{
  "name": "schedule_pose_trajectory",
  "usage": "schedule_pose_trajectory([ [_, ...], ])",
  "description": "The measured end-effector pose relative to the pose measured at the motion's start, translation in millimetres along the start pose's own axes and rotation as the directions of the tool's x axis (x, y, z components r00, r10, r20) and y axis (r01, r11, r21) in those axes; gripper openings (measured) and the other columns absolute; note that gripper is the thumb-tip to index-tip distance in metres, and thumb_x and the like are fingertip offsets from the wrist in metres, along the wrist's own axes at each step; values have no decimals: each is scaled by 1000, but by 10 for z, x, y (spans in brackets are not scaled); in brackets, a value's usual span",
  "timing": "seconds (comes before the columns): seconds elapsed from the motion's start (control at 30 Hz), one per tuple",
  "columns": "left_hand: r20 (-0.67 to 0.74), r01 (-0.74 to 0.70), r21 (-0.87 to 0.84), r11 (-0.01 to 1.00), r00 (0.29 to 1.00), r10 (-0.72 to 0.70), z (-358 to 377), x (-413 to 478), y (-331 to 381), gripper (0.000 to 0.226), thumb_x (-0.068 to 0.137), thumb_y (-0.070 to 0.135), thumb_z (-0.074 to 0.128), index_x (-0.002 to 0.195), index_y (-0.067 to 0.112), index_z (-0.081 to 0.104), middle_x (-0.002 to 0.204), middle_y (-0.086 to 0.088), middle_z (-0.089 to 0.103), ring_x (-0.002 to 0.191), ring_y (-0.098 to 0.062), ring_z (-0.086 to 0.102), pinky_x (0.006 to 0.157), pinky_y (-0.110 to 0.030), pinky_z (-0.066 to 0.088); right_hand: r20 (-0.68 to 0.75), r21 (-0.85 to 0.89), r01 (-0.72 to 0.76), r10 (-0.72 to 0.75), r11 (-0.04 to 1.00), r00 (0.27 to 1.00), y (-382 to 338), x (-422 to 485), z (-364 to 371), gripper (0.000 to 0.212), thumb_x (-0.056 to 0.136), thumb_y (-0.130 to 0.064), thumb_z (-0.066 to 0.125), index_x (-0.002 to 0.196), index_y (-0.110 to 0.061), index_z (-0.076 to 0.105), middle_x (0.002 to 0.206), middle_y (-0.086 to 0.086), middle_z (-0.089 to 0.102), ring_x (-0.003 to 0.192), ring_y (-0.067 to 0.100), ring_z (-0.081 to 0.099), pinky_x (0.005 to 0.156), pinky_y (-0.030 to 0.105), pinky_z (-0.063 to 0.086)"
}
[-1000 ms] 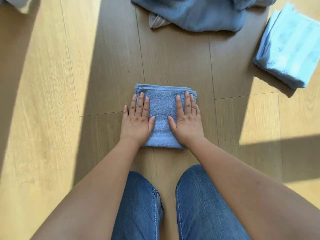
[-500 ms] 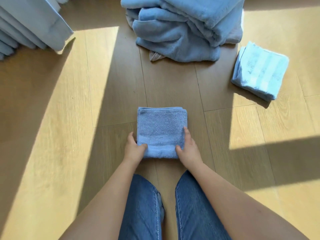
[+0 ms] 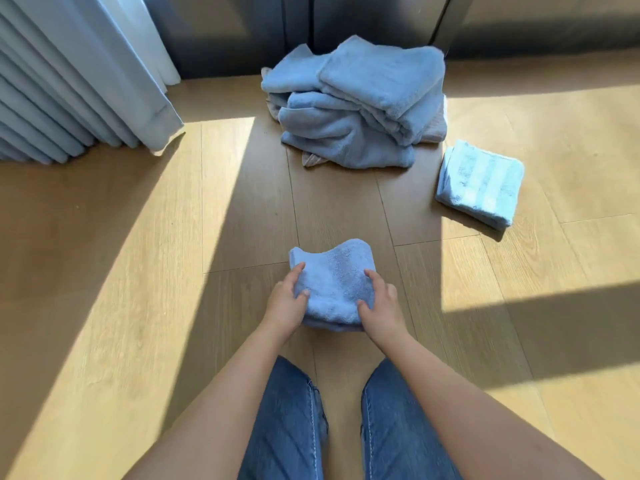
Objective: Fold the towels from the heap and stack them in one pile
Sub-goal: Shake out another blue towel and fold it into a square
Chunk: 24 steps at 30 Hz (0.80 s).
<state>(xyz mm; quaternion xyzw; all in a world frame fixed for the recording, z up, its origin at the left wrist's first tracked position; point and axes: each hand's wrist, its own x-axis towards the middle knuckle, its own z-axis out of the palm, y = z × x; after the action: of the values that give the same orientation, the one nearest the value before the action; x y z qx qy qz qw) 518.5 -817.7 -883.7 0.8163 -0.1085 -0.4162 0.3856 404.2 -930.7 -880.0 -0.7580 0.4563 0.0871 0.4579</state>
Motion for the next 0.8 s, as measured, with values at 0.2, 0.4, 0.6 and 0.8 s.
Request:
schedule_pose_trajectory([
  [0.2, 30, -89, 14, 996, 996, 89, 224, 233, 613, 32, 95, 8, 40, 121, 14, 58, 131, -12, 46, 119, -32, 49, 100, -42, 42, -187, 21, 89, -83, 996, 979, -19, 189, -569, 49, 92, -11, 47, 139, -20, 34, 129, 10, 35, 114, 23, 46, 89, 21, 31],
  [0.4, 85, -158, -15, 987, 984, 159, 709, 634, 1522, 39, 87, -2, 33, 111, 14, 60, 131, -15, 45, 121, -33, 45, 98, -36, 42, -368, 102, 129, -83, 986, 926, 104, 588, -1406, 45, 92, -11, 48, 135, -17, 38, 132, 11, 35, 120, 23, 42, 94, 22, 31],
  [0.6, 219, -220, -48, 974, 949, 225, 1370, 1061, 2390, 49, 83, -13, 33, 120, 10, 55, 102, 1, 49, 66, -6, 44, 47, -9, 37, -507, 175, 142, -34, 974, 861, 444, 1101, -2266, 44, 91, -7, 48, 133, -15, 39, 132, 10, 36, 122, 16, 43, 89, 6, 20],
  [0.8, 252, -251, 16, 968, 938, 239, 1874, 1472, 2859, 56, 79, -20, 28, 122, 7, 54, 103, -4, 51, 59, -6, 39, 45, -8, 32, -557, 207, 127, 10, 970, 831, 711, 1588, -2767, 45, 90, -5, 51, 133, -9, 41, 133, 15, 38, 122, 22, 47, 95, 8, 23],
])
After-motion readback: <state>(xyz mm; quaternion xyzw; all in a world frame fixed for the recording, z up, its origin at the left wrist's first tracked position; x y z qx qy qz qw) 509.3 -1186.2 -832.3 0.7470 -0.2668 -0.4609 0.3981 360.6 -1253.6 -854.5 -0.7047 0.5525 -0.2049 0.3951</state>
